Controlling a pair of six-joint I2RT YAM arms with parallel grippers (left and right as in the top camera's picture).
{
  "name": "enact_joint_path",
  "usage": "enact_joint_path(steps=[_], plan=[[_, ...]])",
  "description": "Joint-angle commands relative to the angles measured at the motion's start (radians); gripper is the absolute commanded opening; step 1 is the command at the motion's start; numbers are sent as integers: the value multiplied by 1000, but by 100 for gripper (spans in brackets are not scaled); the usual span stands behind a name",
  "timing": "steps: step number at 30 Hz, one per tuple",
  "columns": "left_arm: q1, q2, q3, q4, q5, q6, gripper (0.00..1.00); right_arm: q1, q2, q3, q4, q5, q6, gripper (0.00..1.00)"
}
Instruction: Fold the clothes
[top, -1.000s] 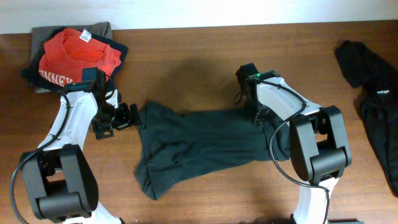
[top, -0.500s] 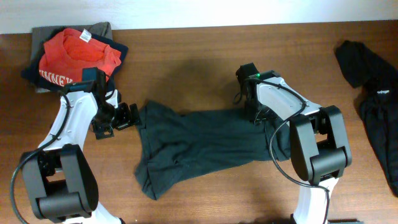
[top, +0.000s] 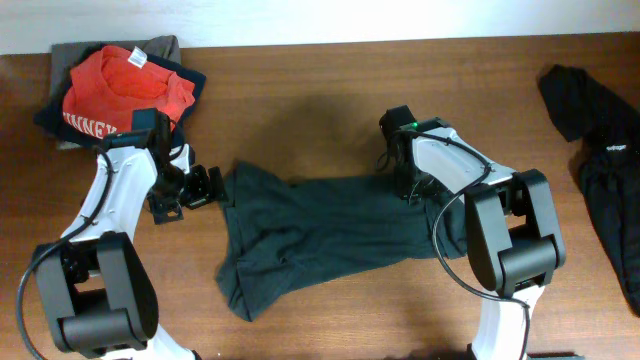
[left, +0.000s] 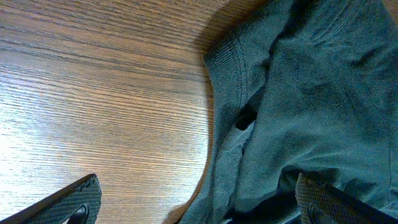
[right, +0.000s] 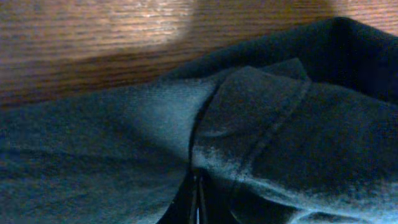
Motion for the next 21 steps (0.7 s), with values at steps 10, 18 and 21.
enact_joint_path(steps=[10, 18, 21], plan=[[-2, -28, -8, 2, -2, 16, 99, 5, 0, 174, -159, 27, 11, 4], [-2, -28, -8, 2, -14, 16, 99, 6, -15, 216, -187, -105, -23, 4], [-2, -28, -8, 3, -16, 16, 99, 8, -15, 216, -185, -192, -113, 4]])
